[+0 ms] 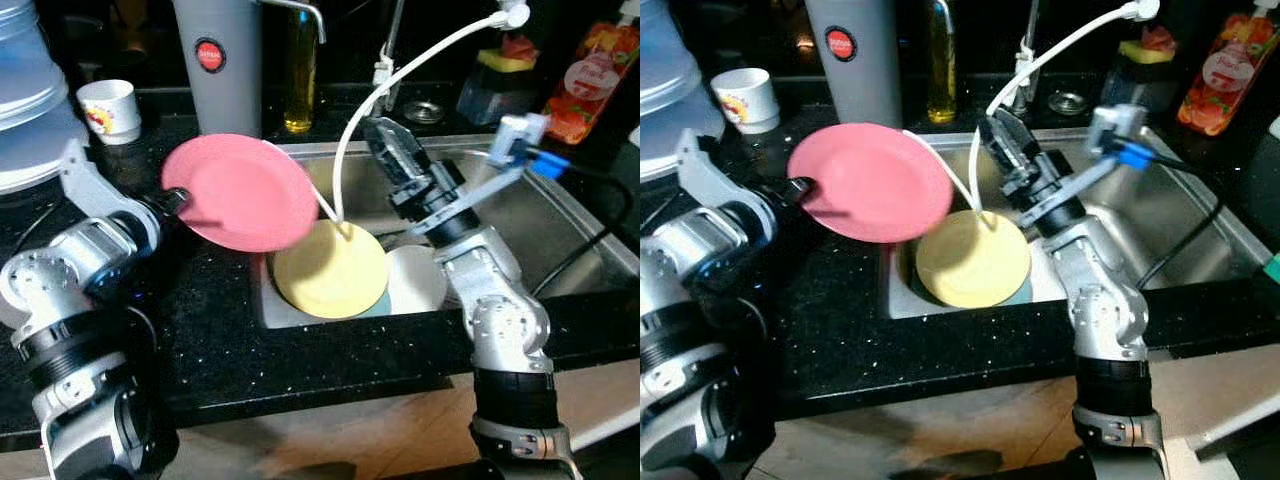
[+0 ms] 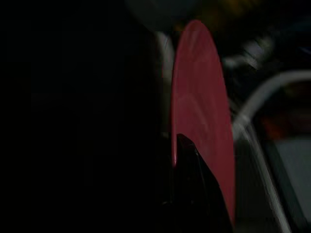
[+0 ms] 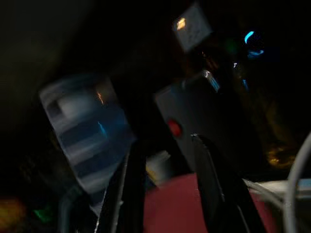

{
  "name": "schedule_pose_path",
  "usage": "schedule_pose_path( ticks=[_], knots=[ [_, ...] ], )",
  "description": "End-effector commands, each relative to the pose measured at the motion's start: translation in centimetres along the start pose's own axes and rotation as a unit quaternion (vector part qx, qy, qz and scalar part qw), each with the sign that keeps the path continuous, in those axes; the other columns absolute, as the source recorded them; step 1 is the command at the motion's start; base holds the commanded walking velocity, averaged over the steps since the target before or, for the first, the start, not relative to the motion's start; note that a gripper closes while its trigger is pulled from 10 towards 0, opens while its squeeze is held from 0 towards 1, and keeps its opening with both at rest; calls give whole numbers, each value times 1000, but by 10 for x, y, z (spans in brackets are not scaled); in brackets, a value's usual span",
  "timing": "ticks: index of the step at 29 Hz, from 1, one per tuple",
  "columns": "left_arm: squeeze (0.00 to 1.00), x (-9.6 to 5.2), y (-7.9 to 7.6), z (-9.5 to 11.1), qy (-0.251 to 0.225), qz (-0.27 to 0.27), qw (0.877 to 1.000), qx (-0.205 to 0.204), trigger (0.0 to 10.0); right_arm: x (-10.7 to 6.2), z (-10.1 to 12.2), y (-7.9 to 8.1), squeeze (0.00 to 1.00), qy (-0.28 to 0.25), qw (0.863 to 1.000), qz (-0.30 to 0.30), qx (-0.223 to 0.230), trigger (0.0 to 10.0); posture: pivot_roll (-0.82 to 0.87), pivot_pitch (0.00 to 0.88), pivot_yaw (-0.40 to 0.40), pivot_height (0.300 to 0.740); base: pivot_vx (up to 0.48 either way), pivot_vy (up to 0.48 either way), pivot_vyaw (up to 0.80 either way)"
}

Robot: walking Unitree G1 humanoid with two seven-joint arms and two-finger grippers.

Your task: Kitchen organization

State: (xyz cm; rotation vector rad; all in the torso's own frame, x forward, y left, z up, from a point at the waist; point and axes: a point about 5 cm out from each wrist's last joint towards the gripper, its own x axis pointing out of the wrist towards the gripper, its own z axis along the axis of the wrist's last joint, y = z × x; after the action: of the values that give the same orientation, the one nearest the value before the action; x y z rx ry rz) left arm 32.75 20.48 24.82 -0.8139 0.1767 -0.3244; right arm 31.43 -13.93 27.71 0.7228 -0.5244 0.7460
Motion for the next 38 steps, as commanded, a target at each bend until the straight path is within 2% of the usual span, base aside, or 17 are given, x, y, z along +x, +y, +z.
schedule_pose_path(
  ticks=[1,2,5,6,7,8,9,15,18,20,22,27,31,38],
  knots=[
    [0,-4,-22,-4,0,-83,996,11,10000,-4,6,-2,0,-21,999,3,46,10000,124,51,-3,740,0,0,0],
    [0,-4,-22,-4,0,-83,996,11,10000,-4,6,-2,0,-21,999,3,46,10000,124,51,-3,740,0,0,0],
    [0,-7,-36,-1,-26,-144,989,20,10000,-7,7,-8,0,-17,998,-19,61,10000,116,42,-11,740,0,0,0],
    [0,-7,-36,-1,-26,-144,989,20,10000,-7,7,-8,0,-17,998,-19,61,10000,116,42,-11,740,0,0,0],
    [0,-13,-47,1,-38,-197,979,38,10000,-9,12,-16,0,-26,996,-45,75,10000,114,41,-17,740,0,0,0],
    [0,-13,-47,1,-38,-197,979,38,10000,-9,12,-16,0,-26,996,-45,75,10000,114,41,-17,740,0,0,0],
    [0,-19,-55,1,-41,-240,969,50,10000,-12,19,-24,0,-37,992,-70,94,10000,114,41,-17,740,0,0,0],
    [0,-25,-65,1,-51,-289,954,62,10000,-16,25,-29,0,-43,988,-84,121,10000,97,36,-21,740,0,0,0],
    [0,-30,-71,2,-58,-325,941,77,10000,-22,33,-31,0,-60,987,-88,124,10000,90,32,-25,740,0,0,0],
    [0,-30,-71,2,-57,-329,939,81,10000,-23,35,-30,0,-65,986,-80,129,10000,90,32,-25,740,0,0,0],
    [0,-28,-71,-1,-55,-329,939,85,10000,-24,36,-19,0,-59,988,-36,135,10000,89,34,-26,740,0,0,0],
    [0,-27,-73,-3,-50,-333,937,92,10000,-24,36,-7,0,-64,989,6,131,10000,88,38,-26,740,0,0,0],
    [0,-30,-73,1,-60,-339,934,95,10000,-27,46,-5,0,-91,987,21,134,10000,88,38,-26,740,0,0,0],
    [0,-30,-73,4,-69,-337,934,100,10000,-29,48,0,0,-91,986,42,133,10000,90,40,-26,740,0,0,0]
  ],
)
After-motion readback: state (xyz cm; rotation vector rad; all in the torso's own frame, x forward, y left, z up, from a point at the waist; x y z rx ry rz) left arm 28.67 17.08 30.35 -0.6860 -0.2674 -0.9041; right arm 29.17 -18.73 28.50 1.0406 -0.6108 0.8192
